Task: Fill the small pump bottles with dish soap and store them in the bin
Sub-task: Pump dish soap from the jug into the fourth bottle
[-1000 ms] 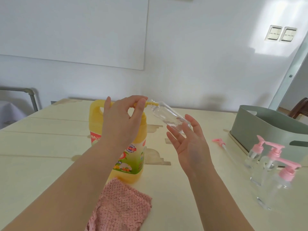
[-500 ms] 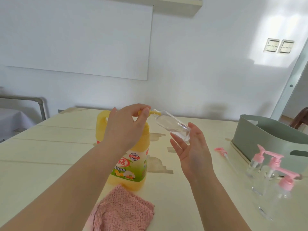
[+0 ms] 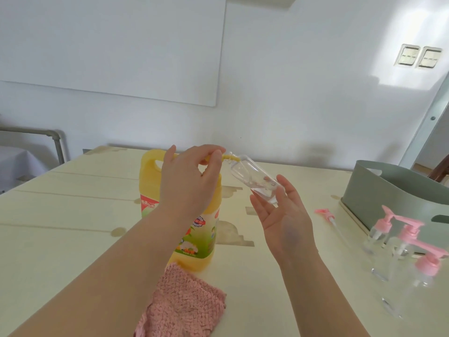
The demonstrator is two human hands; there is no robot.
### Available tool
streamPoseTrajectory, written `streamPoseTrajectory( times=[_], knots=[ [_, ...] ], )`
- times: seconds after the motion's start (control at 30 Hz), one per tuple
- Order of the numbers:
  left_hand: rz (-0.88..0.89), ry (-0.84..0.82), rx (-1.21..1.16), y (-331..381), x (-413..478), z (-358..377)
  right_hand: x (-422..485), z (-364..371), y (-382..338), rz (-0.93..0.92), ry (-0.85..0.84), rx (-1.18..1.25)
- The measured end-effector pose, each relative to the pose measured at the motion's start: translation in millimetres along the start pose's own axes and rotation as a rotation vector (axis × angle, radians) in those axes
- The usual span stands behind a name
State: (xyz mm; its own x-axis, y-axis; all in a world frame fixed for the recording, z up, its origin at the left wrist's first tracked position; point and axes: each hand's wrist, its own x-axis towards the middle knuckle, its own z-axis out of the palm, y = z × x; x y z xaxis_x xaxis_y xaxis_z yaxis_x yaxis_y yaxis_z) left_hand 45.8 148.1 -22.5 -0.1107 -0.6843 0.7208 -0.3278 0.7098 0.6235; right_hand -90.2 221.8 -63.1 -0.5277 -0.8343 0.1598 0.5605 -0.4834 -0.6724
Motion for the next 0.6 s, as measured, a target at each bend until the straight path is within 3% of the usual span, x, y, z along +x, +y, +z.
streamPoseTrajectory(
  times=[0.33, 0.6],
  knots=[
    [-0.021, -0.005, 0.068, -2.8, -3.9, 3.5, -0.7, -3.7, 1.9, 0.033, 0.02, 0.005],
    [-0.154, -0.155, 0.125, 23.2, 19.7, -20.6, -6.1, 5.6, -5.2, 0.029, -0.003, 0.095]
  ],
)
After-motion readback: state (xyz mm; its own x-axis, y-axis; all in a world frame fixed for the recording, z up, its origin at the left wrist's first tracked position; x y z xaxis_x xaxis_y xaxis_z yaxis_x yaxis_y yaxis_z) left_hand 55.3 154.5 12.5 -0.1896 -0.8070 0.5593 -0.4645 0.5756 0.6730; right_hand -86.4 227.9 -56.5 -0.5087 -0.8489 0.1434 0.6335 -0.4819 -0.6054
